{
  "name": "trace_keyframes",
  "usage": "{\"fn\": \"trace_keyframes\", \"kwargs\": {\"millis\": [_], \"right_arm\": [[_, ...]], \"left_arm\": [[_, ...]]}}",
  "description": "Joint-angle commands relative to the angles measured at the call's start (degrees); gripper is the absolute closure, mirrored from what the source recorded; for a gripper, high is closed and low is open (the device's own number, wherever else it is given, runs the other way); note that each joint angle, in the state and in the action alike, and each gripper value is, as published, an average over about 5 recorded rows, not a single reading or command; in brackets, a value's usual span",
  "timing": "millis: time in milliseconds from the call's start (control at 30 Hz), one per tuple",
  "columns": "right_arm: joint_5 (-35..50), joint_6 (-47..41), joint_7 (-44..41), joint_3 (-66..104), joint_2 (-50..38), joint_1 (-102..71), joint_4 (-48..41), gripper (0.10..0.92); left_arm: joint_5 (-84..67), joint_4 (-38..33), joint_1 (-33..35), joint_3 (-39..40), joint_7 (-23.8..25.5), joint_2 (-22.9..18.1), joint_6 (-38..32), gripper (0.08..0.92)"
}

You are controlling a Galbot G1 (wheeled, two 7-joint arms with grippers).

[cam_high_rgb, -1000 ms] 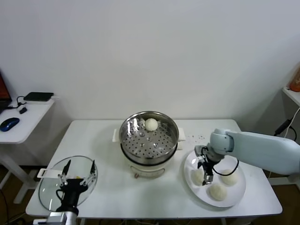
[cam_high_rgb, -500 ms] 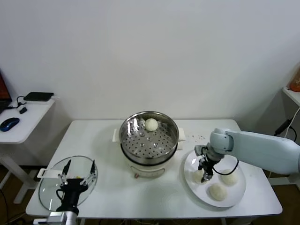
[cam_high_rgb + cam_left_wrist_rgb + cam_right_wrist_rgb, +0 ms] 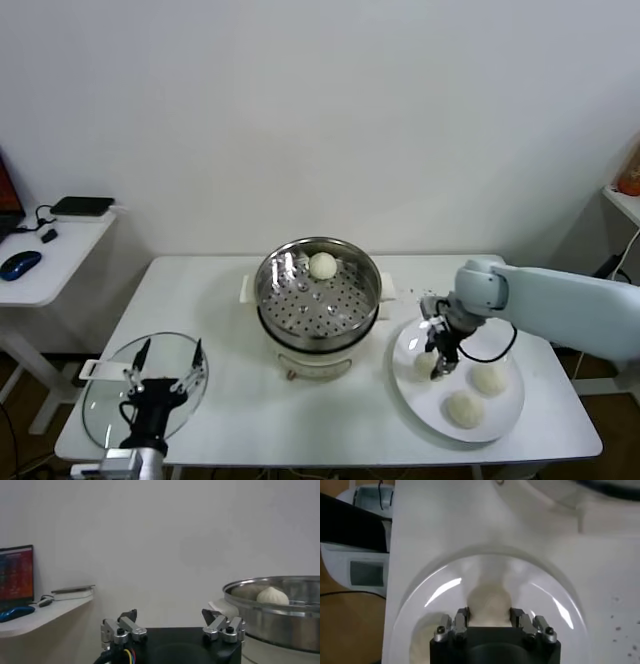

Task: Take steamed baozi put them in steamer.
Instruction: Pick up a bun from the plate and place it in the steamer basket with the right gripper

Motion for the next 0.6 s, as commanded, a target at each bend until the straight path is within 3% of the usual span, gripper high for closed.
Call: {"fn": "trace_keyframes", "kwargs": {"millis": [33, 367, 600], "right_arm": [[8.7, 1.8, -1.7, -7.3, -0.6, 18.4, 2.0, 0.474], [21.2, 2.9, -4.6, -9.9, 6.7, 31.7, -2.6, 0.466], [24.4, 1.6, -4.8, -5.0, 14.4, 30.4, -5.6, 0.469]], "left_arm": [[0.2, 0.1, 0.5, 0.3, 0.1, 0.2, -0.2, 0.177], [0.5, -0.3, 0.8, 1.0, 0.1, 0.3, -0.2, 0.177], [0.5, -0.4, 0.7, 1.3, 0.0, 0.1, -0.2, 0.177]]}}
